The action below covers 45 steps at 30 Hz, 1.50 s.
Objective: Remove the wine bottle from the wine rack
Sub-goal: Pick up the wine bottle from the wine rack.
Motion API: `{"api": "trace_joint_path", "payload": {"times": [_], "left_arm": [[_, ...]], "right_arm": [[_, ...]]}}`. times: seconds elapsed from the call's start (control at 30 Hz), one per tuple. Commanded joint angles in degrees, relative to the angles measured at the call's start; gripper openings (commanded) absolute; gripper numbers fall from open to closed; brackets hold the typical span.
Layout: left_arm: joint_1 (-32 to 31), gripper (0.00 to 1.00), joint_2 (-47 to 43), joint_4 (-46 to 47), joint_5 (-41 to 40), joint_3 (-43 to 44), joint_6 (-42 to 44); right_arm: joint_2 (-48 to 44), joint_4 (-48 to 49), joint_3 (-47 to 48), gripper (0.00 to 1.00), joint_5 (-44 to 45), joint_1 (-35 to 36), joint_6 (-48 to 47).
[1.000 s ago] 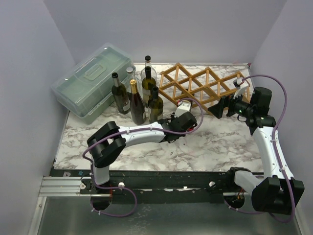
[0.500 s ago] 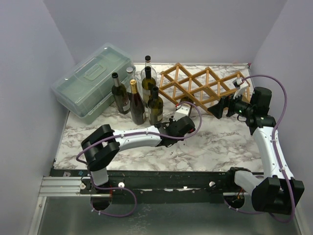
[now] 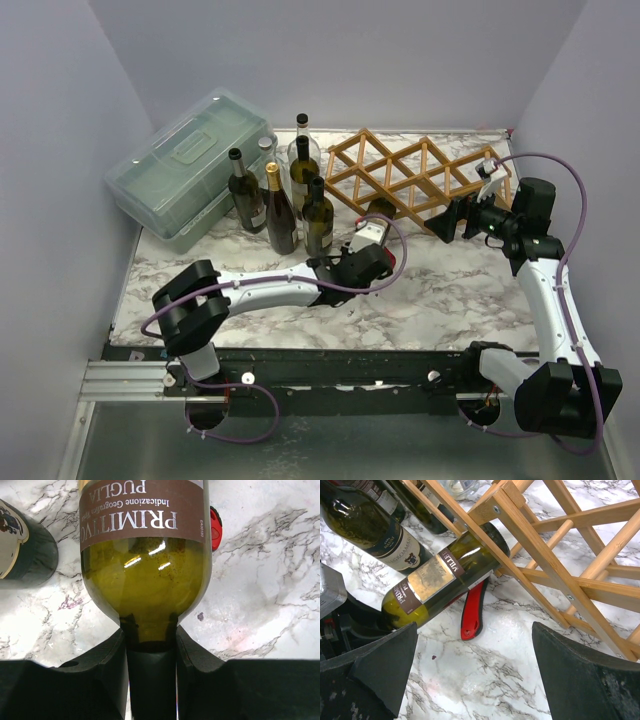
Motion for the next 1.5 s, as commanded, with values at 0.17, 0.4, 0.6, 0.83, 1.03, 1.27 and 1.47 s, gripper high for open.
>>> {"api": "trace_joint_path", "payload": {"times": [0.17,0.4,0.6,0.83,1.03,1.27,1.47], "left_arm": [[-0.8,0.0,-6.7,4.7,-0.9,-1.5,2.4],[-1.1,0.0,-9.7,4.7,1.4,-4.5,3.0],[-1.0,0.0,-12.2,4.7,2.2,-6.2,3.2],[-1.0,0.0,-14.1,4.5,4.5,-7.9,3.5],[-1.0,0.0,-16.4,4.3,8.1,-10.2,4.4],[-1.1,0.0,-20.1,4.5,14.1,-13.4,6.6],[-1.0,0.0,-24.7,5.4,20.0,-16.8,10.2]], "right_arm": [[-0.1,0.8,-0.6,0.99,-2.7,-0.3,-1.4],[-0.1,0.5,-0.8,0.99,-4.1,-0.2,-2.0],[0.0,0.6,-1.0,0.99,-4.7,-0.3,-2.2],[0.0,0.6,-1.2,0.99,-5.1,-0.2,-2.5],[-0.1,0.5,-1.4,0.99,-6.1,-0.2,-3.0],[-0.1,0.3,-1.7,0.99,-8.0,-0.2,-3.7],[-0.1,0.0,-1.7,0.99,-10.5,-0.2,-4.4]]}}
